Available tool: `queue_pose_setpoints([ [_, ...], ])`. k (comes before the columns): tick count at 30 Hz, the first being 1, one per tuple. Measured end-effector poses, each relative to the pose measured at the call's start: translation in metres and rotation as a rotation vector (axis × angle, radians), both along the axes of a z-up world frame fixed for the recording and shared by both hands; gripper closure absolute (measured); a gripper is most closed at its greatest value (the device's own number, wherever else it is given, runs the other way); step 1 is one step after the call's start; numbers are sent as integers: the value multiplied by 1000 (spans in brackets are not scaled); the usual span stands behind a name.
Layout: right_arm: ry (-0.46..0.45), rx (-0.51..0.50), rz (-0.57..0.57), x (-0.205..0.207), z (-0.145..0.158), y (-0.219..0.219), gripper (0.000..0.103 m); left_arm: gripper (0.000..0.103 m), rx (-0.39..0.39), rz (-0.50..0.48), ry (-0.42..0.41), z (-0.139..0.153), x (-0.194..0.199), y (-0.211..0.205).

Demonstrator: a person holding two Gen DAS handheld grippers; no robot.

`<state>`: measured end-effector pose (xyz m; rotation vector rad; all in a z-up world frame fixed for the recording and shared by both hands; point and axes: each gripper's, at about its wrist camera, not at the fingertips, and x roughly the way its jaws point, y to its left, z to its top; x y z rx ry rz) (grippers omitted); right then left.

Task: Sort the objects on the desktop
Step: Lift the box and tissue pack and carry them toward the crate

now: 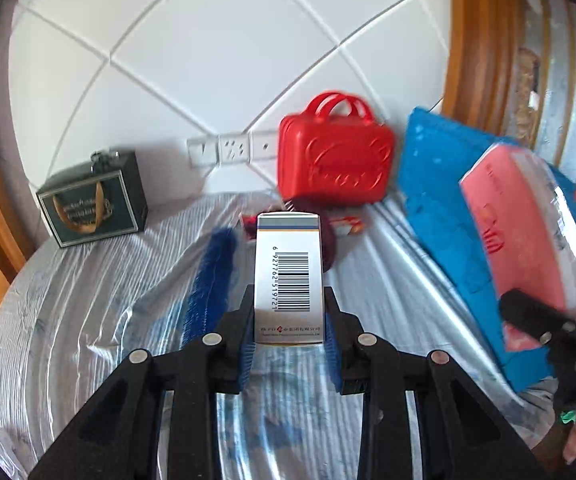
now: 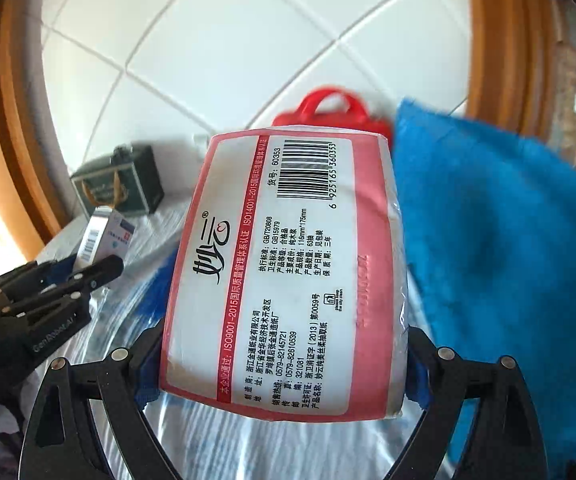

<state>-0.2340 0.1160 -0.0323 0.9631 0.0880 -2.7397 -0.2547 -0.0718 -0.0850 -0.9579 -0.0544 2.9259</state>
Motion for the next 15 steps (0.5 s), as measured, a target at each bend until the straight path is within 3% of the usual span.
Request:
queue_pose_setpoints([
  [6, 132, -40, -20, 43, 47, 47, 11, 74, -3, -44, 79, 41, 30, 39],
  [10, 223, -56, -37, 60, 73, 91, 11, 74, -8, -76, 148, 70, 43, 86],
  [15, 291, -64, -88, 60, 92, 182, 11, 74, 1, -124, 228, 106, 45, 172],
])
